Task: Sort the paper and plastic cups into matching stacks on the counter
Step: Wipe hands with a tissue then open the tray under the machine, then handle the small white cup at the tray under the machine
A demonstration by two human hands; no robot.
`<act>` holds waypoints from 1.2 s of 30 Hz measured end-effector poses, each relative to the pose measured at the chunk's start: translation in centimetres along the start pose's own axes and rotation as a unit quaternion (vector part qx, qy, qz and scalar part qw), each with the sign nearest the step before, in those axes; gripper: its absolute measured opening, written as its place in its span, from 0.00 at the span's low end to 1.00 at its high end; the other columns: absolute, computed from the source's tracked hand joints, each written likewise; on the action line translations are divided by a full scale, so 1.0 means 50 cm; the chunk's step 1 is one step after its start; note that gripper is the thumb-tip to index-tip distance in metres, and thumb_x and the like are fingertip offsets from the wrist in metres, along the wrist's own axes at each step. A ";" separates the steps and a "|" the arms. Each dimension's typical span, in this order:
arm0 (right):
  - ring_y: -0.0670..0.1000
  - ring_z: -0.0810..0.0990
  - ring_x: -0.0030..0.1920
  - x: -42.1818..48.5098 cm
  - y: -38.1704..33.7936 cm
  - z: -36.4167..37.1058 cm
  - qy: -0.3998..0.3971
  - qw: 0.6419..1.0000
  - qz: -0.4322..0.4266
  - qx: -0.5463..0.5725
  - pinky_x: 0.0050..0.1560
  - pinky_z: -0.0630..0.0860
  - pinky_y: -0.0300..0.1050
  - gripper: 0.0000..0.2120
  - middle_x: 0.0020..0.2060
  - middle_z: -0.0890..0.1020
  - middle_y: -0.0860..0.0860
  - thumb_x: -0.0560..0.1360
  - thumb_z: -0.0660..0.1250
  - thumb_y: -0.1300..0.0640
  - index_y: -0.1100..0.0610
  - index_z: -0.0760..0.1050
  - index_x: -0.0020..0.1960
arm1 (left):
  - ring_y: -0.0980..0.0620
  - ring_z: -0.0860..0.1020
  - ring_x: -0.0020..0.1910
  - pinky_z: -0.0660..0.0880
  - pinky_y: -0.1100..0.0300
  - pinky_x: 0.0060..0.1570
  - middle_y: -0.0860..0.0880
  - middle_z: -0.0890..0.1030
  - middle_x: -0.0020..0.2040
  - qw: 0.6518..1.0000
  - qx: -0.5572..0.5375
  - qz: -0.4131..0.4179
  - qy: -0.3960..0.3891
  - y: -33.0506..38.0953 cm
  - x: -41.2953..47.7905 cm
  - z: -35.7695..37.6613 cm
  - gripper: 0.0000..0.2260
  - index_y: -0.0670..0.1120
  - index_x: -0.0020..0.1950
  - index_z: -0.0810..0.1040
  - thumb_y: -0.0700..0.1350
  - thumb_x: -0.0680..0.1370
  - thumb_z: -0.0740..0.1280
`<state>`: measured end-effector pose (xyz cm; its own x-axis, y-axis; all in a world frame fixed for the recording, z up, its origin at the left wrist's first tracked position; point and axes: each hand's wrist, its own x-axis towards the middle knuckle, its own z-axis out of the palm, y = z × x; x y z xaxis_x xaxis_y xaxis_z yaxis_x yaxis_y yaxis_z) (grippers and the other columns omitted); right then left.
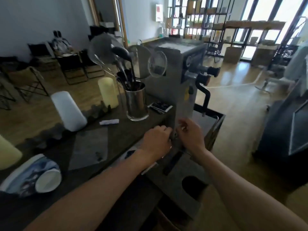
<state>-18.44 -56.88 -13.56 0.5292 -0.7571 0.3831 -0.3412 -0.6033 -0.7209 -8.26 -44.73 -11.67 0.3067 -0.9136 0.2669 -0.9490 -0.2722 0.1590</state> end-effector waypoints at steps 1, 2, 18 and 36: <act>0.50 0.81 0.47 0.021 -0.041 0.000 -0.018 1.000 -0.020 0.004 0.48 0.79 0.49 0.12 0.49 0.83 0.50 0.74 0.68 0.58 0.52 0.80 0.56 | 0.45 0.78 0.55 0.76 0.51 0.50 0.46 0.80 0.56 1.000 0.006 -0.015 0.007 -0.022 -0.006 -0.047 0.14 0.47 0.61 0.77 0.48 0.76 0.64; 0.50 0.81 0.48 0.035 -0.081 0.003 -0.036 0.998 -0.044 0.005 0.50 0.79 0.48 0.12 0.50 0.83 0.49 0.74 0.68 0.58 0.51 0.80 0.57 | 0.44 0.77 0.56 0.75 0.51 0.51 0.46 0.79 0.57 0.999 0.011 -0.038 0.007 -0.045 -0.017 -0.085 0.15 0.46 0.62 0.76 0.48 0.76 0.65; 0.57 0.54 0.78 0.076 -0.315 0.428 -0.369 0.882 -0.228 -0.182 0.75 0.58 0.53 0.27 0.78 0.58 0.54 0.81 0.58 0.56 0.57 0.56 0.79 | 0.38 0.53 0.77 0.51 0.40 0.74 0.41 0.52 0.80 0.908 0.099 -0.352 -0.206 -0.362 -0.251 -0.127 0.31 0.51 0.80 0.52 0.62 0.80 0.52; 0.44 0.78 0.49 -0.101 -0.535 0.321 -0.336 0.921 -0.098 0.170 0.57 0.78 0.45 0.11 0.49 0.80 0.46 0.76 0.70 0.51 0.57 0.79 0.54 | 0.56 0.78 0.44 0.72 0.63 0.39 0.53 0.80 0.44 0.878 -0.137 -0.459 -0.024 -0.418 -0.432 -0.423 0.05 0.50 0.46 0.80 0.50 0.75 0.72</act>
<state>0.46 -32.89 -5.48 0.9553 -0.2461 0.1636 0.0149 -0.5127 -0.8584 6.49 -12.91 -0.67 0.9231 -0.3614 -0.1317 -0.2491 -0.8225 0.5113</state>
